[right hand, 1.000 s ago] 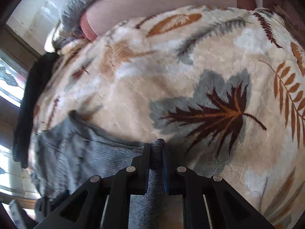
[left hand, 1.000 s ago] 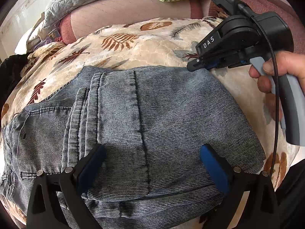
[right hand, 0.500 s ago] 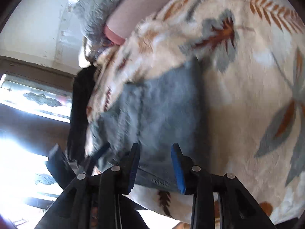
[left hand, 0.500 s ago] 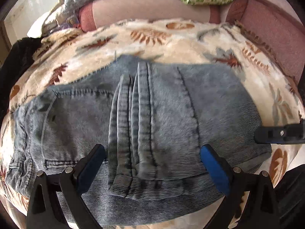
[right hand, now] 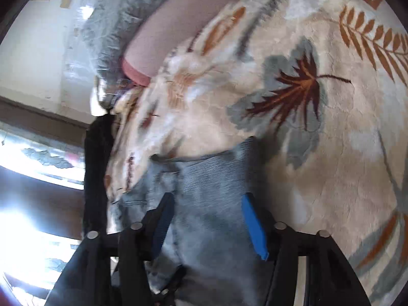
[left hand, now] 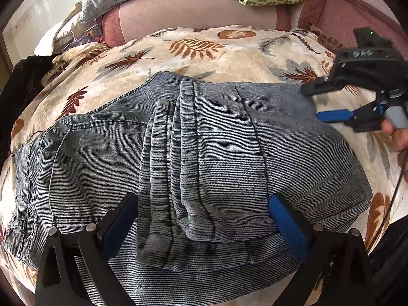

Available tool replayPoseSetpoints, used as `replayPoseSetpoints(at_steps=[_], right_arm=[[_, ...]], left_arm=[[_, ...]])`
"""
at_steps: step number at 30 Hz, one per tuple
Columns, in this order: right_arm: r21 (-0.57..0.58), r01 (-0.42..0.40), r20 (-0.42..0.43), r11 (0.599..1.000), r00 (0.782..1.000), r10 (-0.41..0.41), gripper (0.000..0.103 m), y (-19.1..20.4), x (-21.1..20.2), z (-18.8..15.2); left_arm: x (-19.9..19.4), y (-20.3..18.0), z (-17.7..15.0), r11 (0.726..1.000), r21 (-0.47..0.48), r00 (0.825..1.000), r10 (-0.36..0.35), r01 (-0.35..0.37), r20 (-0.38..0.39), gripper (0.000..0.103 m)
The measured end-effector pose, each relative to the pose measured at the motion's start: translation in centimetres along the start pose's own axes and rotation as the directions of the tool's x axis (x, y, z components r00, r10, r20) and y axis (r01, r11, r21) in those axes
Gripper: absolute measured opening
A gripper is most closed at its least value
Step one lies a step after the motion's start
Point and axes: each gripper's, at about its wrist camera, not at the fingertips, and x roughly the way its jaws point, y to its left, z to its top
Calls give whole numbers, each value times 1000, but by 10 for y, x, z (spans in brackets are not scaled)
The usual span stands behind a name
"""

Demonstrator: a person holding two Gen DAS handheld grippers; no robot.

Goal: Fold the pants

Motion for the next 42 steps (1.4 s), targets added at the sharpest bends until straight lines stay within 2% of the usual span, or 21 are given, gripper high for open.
replayPoseSetpoints(at_steps=[1, 6, 7, 9, 10, 12, 16, 19, 20, 22, 25, 26, 28, 30, 32, 34, 36, 38, 39, 40, 42], right_arm=[[21, -29, 21, 999, 999, 29, 59, -2, -3, 2], [-78, -95, 82, 992, 991, 102, 60, 29, -25, 14], [-87, -99, 78, 991, 991, 106, 61, 32, -19, 19], [-92, -41, 45, 995, 998, 45, 64, 27, 3, 31], [-64, -42, 28, 997, 999, 43, 64, 19, 13, 35], [-29, -89, 79, 996, 993, 91, 63, 17, 1, 32], [-119, -154, 80, 981, 983, 165, 63, 37, -35, -8], [-144, -162, 50, 976, 984, 170, 68, 37, -45, -51], [-137, -144, 36, 980, 988, 151, 73, 31, -38, -62], [-122, -50, -33, 991, 998, 46, 75, 15, -15, -73], [-152, -108, 47, 983, 992, 116, 73, 20, -34, -85], [-180, -139, 81, 974, 985, 156, 73, 26, -45, -92], [-260, -137, 175, 956, 967, 186, 76, 37, -66, -111], [-328, -114, 221, 938, 956, 194, 79, 41, -72, -132], [-365, -90, 244, 926, 951, 189, 79, 39, -66, -149], [-372, -84, 242, 924, 953, 184, 79, 35, -56, -159], [-384, -93, 210, 919, 960, 185, 79, 36, -52, -161], [-405, -93, 216, 910, 957, 194, 79, 40, -51, -162], [-411, -91, 215, 907, 957, 194, 79, 42, -51, -162], [-411, -95, 213, 907, 957, 197, 79, 40, -51, -163], [-405, -110, 215, 908, 954, 211, 79, 39, -53, -163]], left_arm=[[-1, 0, 0, 1000, 3, 1000, -2, 2, 2, 101], [0, -1, -4, 1000, 3, 999, 4, -5, 32, 102], [0, -1, -4, 1000, 1, 999, 4, -4, 34, 102], [0, 0, -4, 1000, 1, 999, -2, 2, 36, 103], [0, 0, -4, 1000, 4, 999, -2, 1, 34, 103], [-2, 1, -4, 1000, 0, 999, -10, 10, 36, 102], [-4, 3, -3, 1000, -16, 999, -23, 23, 36, 102], [-14, 11, -3, 993, -81, 996, -77, 80, 48, 102], [-19, 14, -3, 990, -106, 994, -88, 94, 60, 102], [-33, 19, -6, 983, -143, 991, -100, 111, 84, 102], [-61, 34, -16, 975, -185, 986, -103, 126, 131, 102], [-72, 42, -21, 970, -210, 984, -94, 125, 151, 102], [-92, 66, -34, 950, -282, 975, -79, 137, 208, 102], [-110, 102, -53, 900, -409, 963, -39, 150, 266, 102], [-116, 144, -75, 799, -562, 948, -32, 215, 317, 102], [-108, 183, -92, 687, -674, 945, -60, 272, 320, 102], [-94, 212, -104, 583, -745, 941, -113, 323, 320, 102], [-83, 228, -111, 505, -785, 931, -148, 360, 332, 102], [-79, 234, -112, 478, -793, 925, -158, 377, 345, 102], [-76, 237, -112, 464, -800, 924, -157, 380, 348, 102], [-66, 242, -109, 451, -804, 922, -166, 387, 351, 102]])
